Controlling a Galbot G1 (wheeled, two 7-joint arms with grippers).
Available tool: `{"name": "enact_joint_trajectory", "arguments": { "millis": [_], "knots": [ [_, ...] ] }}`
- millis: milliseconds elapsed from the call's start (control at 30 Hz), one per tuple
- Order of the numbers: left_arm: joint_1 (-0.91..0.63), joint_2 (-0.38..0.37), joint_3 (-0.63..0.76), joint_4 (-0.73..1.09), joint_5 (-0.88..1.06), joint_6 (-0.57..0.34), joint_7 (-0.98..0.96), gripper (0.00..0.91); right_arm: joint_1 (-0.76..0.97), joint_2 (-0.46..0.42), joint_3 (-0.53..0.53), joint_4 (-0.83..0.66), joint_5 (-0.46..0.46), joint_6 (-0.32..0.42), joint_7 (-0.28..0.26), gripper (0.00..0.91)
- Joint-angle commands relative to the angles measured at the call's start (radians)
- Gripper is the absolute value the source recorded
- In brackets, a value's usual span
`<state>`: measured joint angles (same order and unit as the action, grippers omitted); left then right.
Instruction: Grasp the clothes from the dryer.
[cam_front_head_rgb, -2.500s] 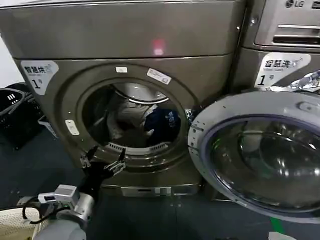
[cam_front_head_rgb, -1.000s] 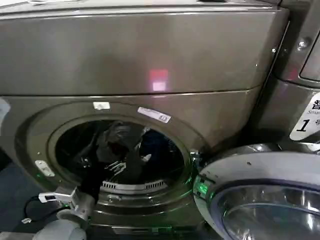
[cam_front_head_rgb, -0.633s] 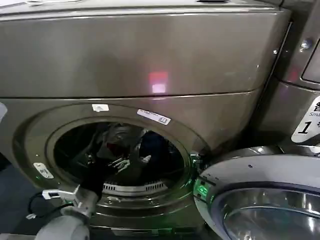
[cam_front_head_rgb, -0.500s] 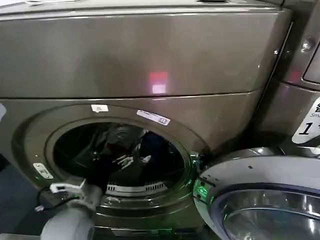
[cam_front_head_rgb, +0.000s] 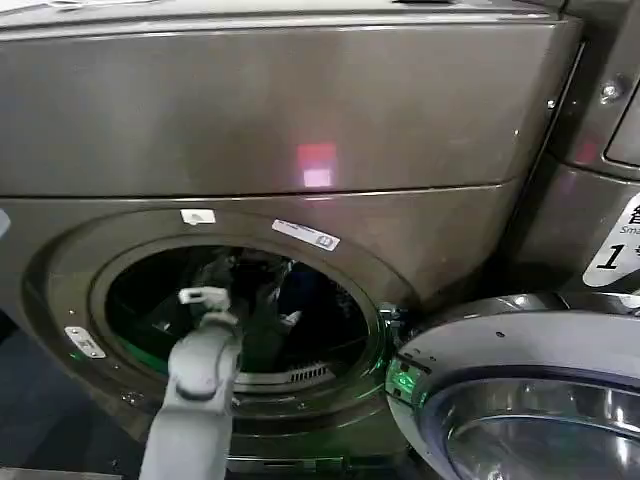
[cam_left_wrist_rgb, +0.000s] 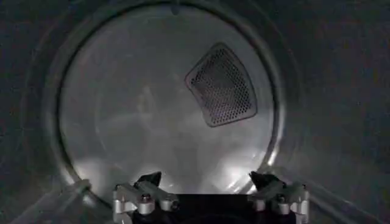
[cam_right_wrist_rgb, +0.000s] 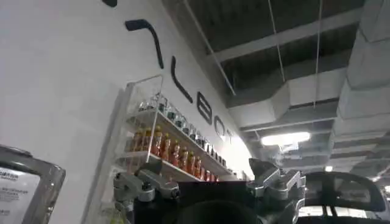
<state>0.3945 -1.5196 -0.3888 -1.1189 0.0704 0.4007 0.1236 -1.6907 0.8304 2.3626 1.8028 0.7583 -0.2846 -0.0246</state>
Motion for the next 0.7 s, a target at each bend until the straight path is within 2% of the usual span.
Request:
{"name": "enact_joint_trajectory", "arguments": {
  "millis": [33, 167, 267, 467, 700],
  "knots": [
    [-0.186, 0.068, 0.155, 0.277, 0.040, 0.026, 0.248, 0.907, 0.002, 0.001, -0.004, 0.000, 0.001, 0.001, -0.001, 0.907],
    [-0.253, 0.129, 0.337, 0.368, 0.079, -0.023, 0.418, 0.907, 0.001, 0.000, -0.005, 0.000, 0.003, 0.001, -0.002, 0.907],
    [-0.327, 0.139, 0.451, 0.491, 0.116, -0.063, 0.487, 0.907, 0.001, 0.004, -0.004, -0.004, 0.002, 0.001, -0.003, 0.907],
    [-0.429, 0.105, 0.531, 0.670, 0.295, -0.150, 0.658, 0.907, 0.005, 0.001, 0.000, -0.006, 0.001, 0.001, -0.004, 0.907],
    [-0.522, 0.087, 0.592, 0.750, 0.537, -0.180, 0.818, 0.907, 0.008, 0.007, 0.000, -0.006, -0.001, 0.002, -0.004, 0.907]
  ]
}}
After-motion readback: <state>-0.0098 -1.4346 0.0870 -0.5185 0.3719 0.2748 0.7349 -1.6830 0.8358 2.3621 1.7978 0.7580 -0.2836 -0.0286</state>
